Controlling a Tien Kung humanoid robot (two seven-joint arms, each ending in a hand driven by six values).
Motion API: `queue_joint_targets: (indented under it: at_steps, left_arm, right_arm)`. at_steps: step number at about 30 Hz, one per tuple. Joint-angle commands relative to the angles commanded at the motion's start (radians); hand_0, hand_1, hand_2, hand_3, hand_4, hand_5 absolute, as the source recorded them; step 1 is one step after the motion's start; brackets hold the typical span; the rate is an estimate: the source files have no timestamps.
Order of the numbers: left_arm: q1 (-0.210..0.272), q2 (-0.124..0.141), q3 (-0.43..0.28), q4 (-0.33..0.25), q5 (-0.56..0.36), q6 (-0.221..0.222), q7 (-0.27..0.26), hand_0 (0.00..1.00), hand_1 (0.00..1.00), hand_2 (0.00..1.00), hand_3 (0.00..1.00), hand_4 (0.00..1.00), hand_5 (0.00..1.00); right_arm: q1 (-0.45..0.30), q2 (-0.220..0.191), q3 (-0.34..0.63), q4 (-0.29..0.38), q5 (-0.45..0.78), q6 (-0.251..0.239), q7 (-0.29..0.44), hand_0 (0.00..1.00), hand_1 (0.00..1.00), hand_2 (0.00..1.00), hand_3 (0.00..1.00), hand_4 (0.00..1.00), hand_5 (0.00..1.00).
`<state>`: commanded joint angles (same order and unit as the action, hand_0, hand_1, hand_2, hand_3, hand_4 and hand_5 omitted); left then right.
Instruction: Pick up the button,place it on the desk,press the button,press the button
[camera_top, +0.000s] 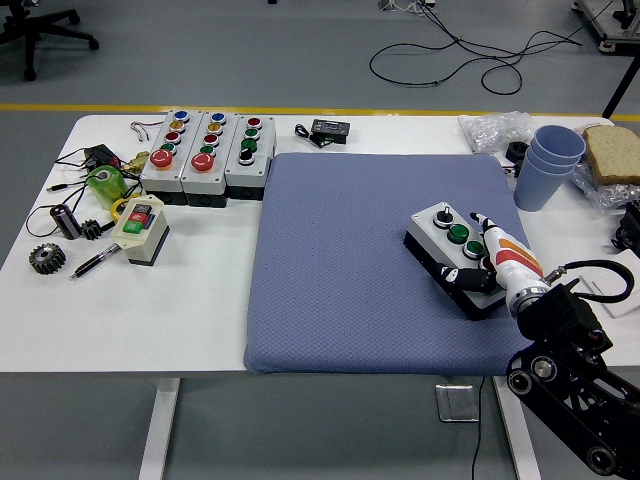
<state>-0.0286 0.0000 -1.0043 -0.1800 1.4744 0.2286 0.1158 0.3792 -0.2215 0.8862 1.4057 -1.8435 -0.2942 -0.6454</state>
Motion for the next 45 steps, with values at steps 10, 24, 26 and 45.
queue_joint_targets:
  at_steps: [10, 24, 26, 45]
  left_arm:
    - [-0.002, 0.0, 0.006, 0.0, -0.01, 0.002, -0.002, 0.603, 0.634, 0.684, 0.551, 0.376, 0.711]
    - [-0.006, 0.0, 0.007, 0.0, -0.015, 0.003, -0.001, 0.603, 0.634, 0.684, 0.551, 0.377, 0.712]
    - [-0.006, 0.0, 0.008, 0.0, -0.018, 0.003, -0.002, 0.603, 0.634, 0.684, 0.551, 0.376, 0.712]
    - [-0.008, 0.0, 0.019, 0.0, -0.033, 0.004, -0.003, 0.603, 0.634, 0.683, 0.551, 0.376, 0.712]
  right_arm:
    - [0.033, -0.006, -0.027, 0.005, 0.015, 0.054, 0.0, 0.13, 0.219, 0.461, 0.559, 0.746, 0.002]
    - [0.064, -0.045, -0.071, 0.023, 0.095, 0.136, 0.175, 0.077, 0.14, 0.434, 0.544, 0.578, 0.002]
    - [0.078, -0.06, -0.085, 0.026, 0.101, 0.166, 0.222, 0.048, 0.13, 0.427, 0.541, 0.583, 0.002]
    - [0.23, -0.083, -0.243, -0.094, 0.052, 0.21, 0.631, 0.03, 0.11, 0.42, 0.542, 0.623, 0.002]
